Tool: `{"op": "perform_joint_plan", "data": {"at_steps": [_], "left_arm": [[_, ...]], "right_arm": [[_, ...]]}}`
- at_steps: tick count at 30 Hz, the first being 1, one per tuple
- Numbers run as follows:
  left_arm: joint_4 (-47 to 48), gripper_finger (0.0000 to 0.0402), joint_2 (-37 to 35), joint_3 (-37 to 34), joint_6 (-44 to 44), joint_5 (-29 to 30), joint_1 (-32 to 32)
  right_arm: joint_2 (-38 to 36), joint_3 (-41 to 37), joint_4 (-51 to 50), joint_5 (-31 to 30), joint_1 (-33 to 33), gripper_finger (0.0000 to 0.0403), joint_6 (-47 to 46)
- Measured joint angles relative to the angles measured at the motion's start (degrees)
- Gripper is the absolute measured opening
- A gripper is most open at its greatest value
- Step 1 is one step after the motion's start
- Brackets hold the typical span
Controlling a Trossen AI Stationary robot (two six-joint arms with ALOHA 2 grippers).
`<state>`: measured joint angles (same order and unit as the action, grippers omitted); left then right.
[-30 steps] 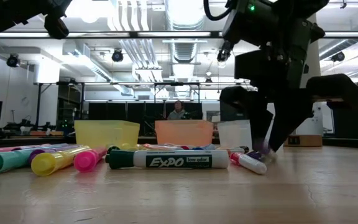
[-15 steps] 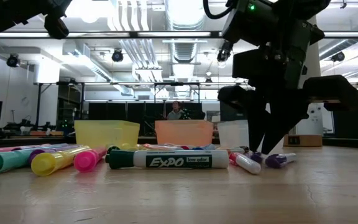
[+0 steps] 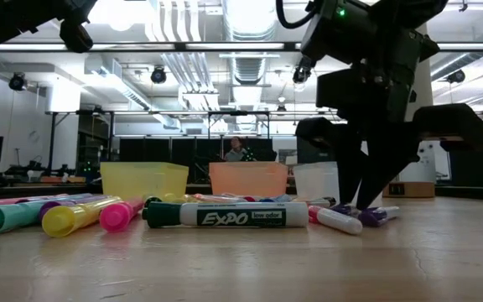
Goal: Pick & Place Markers
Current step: Put the top purple mini marker into the white bin
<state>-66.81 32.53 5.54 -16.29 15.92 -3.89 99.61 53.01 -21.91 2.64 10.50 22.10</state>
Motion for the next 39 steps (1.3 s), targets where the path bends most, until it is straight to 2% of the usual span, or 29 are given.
{"op": "perform_joint_plan", "data": {"at_steps": [9, 22, 29, 39], "left_arm": [[0.0, 0.0133, 0.1, 0.0, 0.0, 0.0, 0.0], [0.0, 0.0133, 0.7, 0.0, 0.0, 0.0, 0.0], [0.0, 0.0133, 0.7, 0.0, 0.0, 0.0, 0.0], [0.0, 0.0133, 0.7, 0.0, -0.3, 0.0, 0.0]], "right_arm": [[0.0, -0.4, -0.1, 0.9, 0.0, 0.0074, -1.1], [-0.2, -1.5, 0.2, 1.4, 0.0, 0.0031, -5.8], [0.0, 4.2, -7.1, 1.0, 0.0, 0.002, -5.9], [-0.2, 14.2, -19.6, -6.6, -2.8, 0.002, -8.5]]}}
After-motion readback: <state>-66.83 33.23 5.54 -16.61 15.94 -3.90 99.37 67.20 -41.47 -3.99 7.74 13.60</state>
